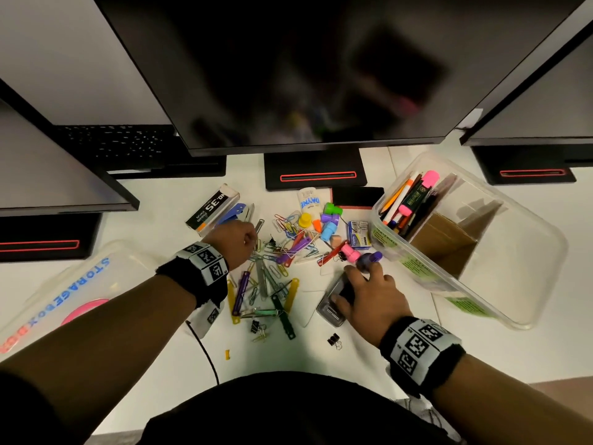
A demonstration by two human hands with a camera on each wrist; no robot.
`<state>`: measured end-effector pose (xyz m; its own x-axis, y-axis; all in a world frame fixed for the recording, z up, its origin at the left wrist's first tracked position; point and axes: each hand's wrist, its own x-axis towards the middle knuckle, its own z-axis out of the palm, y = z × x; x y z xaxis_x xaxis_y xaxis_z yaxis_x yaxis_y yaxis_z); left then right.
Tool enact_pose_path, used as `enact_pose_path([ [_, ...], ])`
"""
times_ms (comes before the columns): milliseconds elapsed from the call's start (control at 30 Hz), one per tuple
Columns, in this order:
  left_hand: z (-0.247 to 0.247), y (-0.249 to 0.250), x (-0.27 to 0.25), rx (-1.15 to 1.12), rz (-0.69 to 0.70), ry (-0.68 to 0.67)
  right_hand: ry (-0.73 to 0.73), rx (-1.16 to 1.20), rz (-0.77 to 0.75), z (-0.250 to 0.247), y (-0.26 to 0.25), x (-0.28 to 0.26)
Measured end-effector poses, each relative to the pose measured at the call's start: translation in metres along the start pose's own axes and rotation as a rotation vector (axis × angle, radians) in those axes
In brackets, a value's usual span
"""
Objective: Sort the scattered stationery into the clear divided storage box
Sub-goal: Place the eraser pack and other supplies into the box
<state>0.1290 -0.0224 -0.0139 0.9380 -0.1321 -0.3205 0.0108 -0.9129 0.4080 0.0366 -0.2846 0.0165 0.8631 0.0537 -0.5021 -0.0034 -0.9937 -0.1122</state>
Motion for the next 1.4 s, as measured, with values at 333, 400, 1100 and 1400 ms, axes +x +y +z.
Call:
enact_pose_path([
  [333,-0.027,-0.019,0.022,0.193,-0.330,0.201,-0.114,0.264,0.157,0.006,-0.019,0.033],
  [400,-0.027,-0.029,0.020,0.180,-0.424,0.152,-0.123,0.262,0.168,0.005,-0.019,0.033],
  [1100,0.005,0.004,0.037,0.298,-0.048,0.165,0.204,0.669,0.123,-0.153,0.047,-0.028],
  [1400,0.014,0.010,0.037,0.187,-0.179,0.017,0.014,0.397,0.598,-0.147,0.149,-0.005],
])
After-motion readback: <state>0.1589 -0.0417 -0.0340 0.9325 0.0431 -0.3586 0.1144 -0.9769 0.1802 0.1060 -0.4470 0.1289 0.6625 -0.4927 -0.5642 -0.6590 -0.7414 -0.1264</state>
